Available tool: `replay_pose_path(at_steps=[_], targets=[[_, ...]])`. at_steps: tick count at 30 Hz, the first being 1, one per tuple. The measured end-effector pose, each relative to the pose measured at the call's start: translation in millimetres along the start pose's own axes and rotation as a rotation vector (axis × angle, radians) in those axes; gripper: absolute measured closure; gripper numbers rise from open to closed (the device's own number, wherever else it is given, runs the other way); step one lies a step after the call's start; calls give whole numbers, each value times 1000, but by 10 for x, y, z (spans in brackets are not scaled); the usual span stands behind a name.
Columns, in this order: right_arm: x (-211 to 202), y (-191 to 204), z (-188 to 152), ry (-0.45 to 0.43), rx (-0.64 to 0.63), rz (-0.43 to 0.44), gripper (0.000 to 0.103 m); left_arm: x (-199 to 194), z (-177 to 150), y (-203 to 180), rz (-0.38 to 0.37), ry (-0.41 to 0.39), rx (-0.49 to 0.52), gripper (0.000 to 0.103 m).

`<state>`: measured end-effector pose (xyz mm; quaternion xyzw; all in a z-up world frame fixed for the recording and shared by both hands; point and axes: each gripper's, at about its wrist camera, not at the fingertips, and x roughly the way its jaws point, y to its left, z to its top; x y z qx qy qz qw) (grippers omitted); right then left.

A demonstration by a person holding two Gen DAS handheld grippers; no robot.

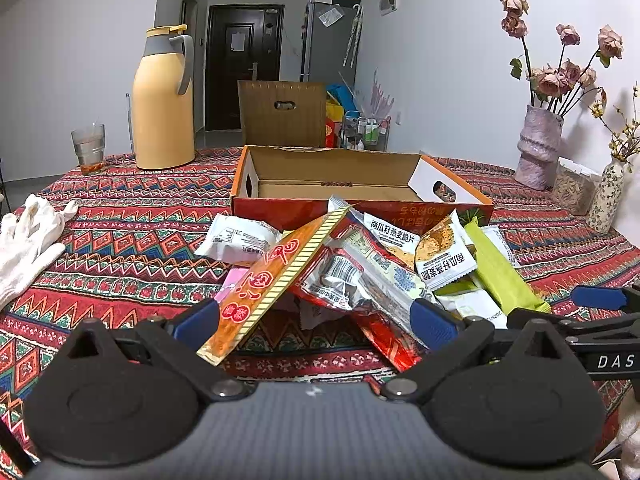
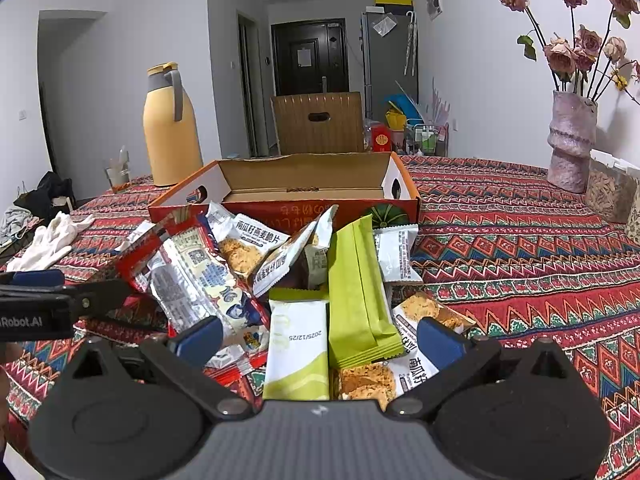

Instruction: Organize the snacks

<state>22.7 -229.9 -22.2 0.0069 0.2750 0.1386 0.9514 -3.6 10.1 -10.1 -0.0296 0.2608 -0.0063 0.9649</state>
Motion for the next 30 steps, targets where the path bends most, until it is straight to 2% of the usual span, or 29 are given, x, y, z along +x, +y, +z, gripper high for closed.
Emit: replay_pose_path(at_steps=[30], targets=[[-2,19,-17,2,-2,-1,0,-29,-25,9,-8,-4,-4,0]])
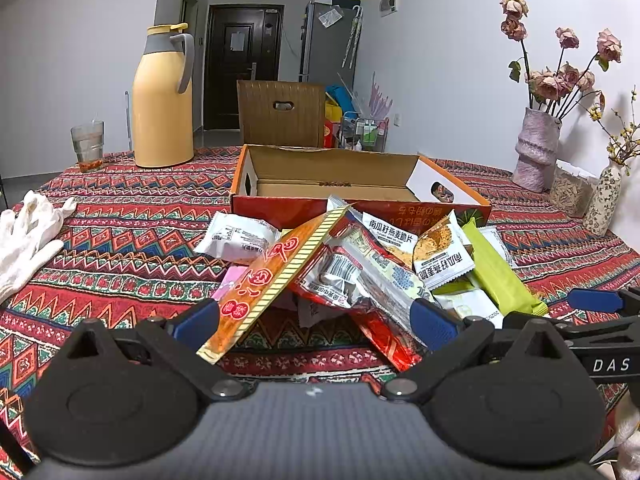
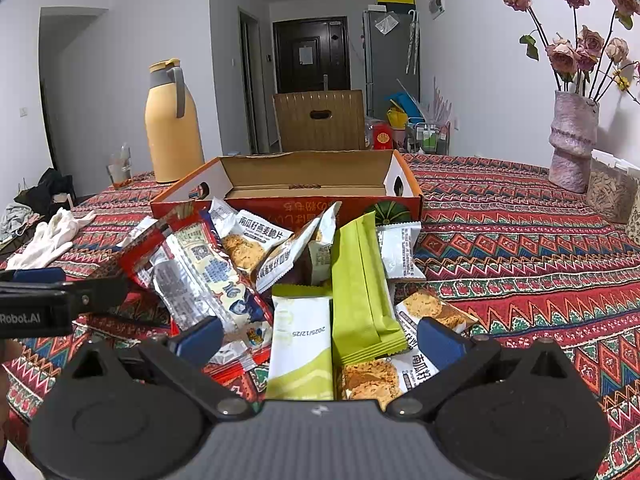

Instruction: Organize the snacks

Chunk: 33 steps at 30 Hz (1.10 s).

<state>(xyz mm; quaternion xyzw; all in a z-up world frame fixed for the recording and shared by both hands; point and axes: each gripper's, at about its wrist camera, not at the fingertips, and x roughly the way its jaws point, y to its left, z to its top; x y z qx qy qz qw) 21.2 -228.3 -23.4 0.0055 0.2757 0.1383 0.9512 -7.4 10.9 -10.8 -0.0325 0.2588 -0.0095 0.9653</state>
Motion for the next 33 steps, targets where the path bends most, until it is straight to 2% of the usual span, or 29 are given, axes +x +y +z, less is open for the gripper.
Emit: replay_pose_path(at_steps=[29,33], targets=[[-18,-2,-5,-7,2,-5,0,-28,21,-13,-5,-10,1,0],[-21,1,-8,-10,-4,2,3,-30,21,-13,-6,-12,2,0]])
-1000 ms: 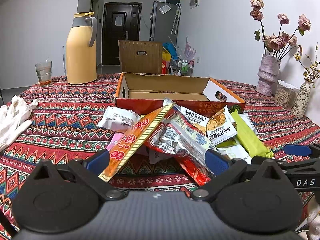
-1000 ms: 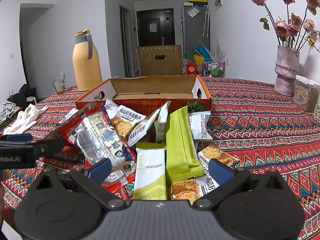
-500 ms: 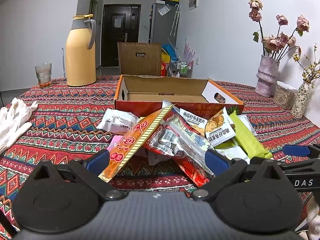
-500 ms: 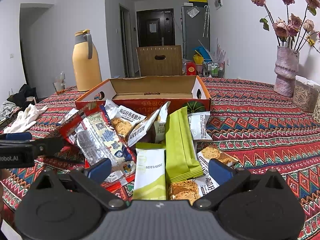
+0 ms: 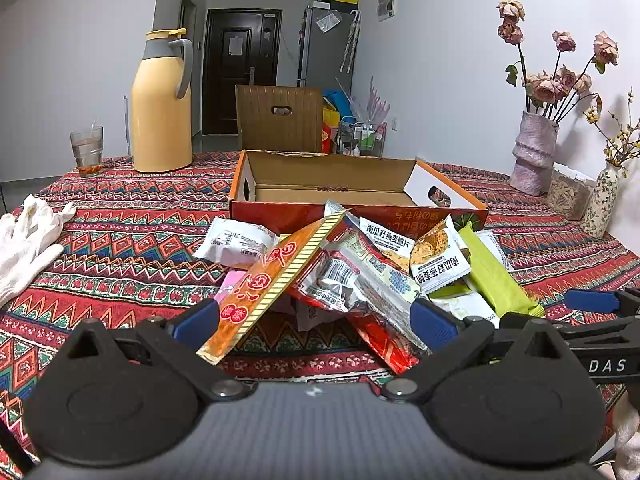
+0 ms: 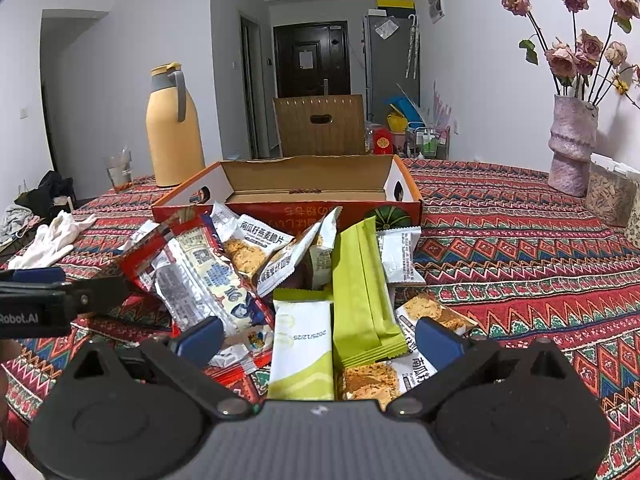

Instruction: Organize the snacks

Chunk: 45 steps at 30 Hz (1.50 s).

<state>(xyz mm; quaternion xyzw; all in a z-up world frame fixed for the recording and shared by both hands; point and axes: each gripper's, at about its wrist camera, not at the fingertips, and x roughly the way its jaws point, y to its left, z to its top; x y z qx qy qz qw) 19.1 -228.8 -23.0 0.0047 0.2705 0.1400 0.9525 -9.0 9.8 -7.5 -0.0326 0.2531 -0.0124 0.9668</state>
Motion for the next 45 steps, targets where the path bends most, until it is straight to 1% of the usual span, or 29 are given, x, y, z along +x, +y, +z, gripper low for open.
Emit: replay_pose_path(at_steps=[2,4,8,10,15,19,21,23,27,30,34,38,44,45], targets=[[12,4,8,8,-5,9,7,-6,0,7,-3,-4,-1,0],[45,7,17,20,-7,21,15,-17,0,15,-4,-12,-1,0],[153,19,17,56,-12,37,25,-22,6,36,4,-19,-1,0],[208,34,19,72,-17,49,36,-19,13,54,3,-21,-5,0],[391,84,40,124,-36,48,48,0,12,109,9,-18,-11,0],[551,93,32,176,-33,36,52,19,29,167,18,-16,-16,0],[624,80,-3,203,-25,33,57,30,41,205,25,-15,-17,0],[614,78,-23,192,-27,26,65,48,54,246,35,-10,-16,0],[550,44,-31,183,-3,47,68,116,92,357,57,9,-5,0],[435,47,-28,149,1,42,68,174,123,433,72,29,24,0],[291,37,16,97,16,27,68,317,142,490,79,80,80,0],[210,30,64,64,23,9,68,466,126,461,90,113,142,0],[206,25,73,58,32,-3,68,685,116,366,149,131,227,0],[204,29,71,57,32,-3,68,721,106,354,157,136,237,2]])
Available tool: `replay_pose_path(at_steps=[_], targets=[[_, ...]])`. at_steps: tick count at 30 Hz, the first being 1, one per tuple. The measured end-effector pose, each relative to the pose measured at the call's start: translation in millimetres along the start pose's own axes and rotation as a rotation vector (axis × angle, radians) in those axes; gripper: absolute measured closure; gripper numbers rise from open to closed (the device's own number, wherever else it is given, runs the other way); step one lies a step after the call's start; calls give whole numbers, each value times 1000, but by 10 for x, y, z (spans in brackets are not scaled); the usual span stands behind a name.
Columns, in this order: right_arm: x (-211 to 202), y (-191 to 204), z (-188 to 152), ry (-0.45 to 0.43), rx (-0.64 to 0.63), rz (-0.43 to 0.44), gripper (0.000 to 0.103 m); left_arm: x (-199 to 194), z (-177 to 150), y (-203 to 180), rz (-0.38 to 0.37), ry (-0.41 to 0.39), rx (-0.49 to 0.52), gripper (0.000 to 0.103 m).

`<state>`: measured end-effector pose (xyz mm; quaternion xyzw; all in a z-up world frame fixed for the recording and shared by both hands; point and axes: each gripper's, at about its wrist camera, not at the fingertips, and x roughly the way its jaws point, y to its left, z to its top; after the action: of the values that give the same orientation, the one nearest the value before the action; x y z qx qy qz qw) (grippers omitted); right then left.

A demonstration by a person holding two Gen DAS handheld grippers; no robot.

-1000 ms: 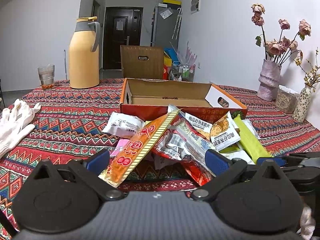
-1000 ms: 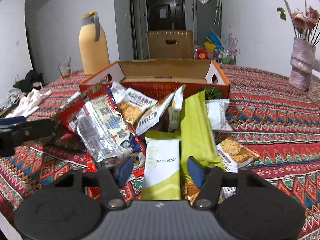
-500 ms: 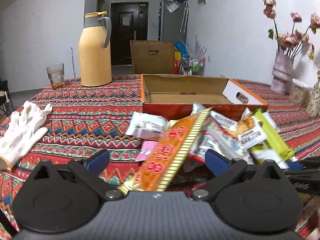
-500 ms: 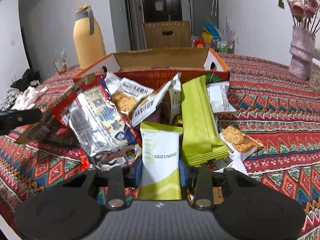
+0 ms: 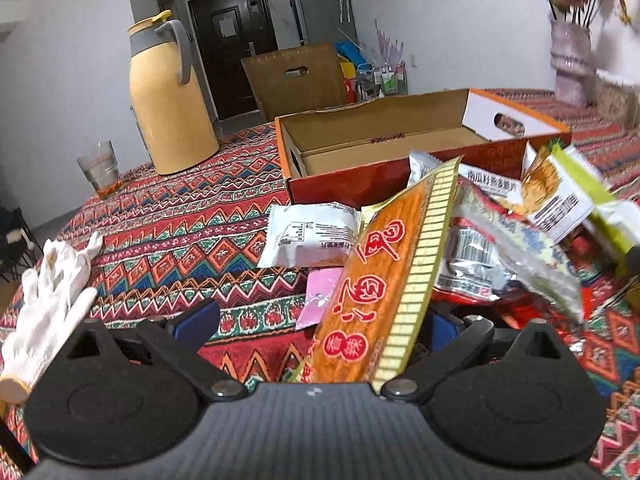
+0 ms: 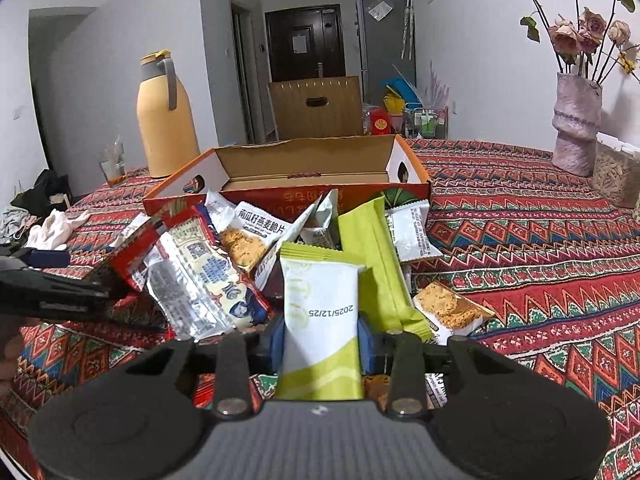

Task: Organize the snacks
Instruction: 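Grasp the orange wafer pack with the left tool while the right tool grasps the white-green pack, then lower both held packs into the cardboard box and open both tools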

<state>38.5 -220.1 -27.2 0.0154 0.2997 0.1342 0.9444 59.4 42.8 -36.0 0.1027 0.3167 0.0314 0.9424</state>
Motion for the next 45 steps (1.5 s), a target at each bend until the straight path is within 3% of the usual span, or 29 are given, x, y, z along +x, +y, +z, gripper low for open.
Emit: replay_pose_path(at_steps=[1,3,7,8,15,28,37,45], targets=[[0,1,-2,-1,0,0,68,27,-1,-9,5,4,7,6],[-6,-1,-5,-2,1,0,68,61,1,-15,-1,11,16,27],[-15,-14,-14,-5,8,1,68,87,-21,2,-51,26,14,57],[-20,-18,-21,-6,9,1,68,78,-27,-5,-56,25,16,68],[-53,-21,-49,-12,17,8,67,-41,-44,23,-73,-2,-2,77],[-174,-56,50,-70,23,14,67,-428,189,69,-85,-120,-57,78],[-15,-142,510,-151,11,17,67,-427,674,-14,-109,-202,-109,78],[410,-248,1110,-185,-7,18,68,-148,1154,-63,-115,-228,-177,78]])
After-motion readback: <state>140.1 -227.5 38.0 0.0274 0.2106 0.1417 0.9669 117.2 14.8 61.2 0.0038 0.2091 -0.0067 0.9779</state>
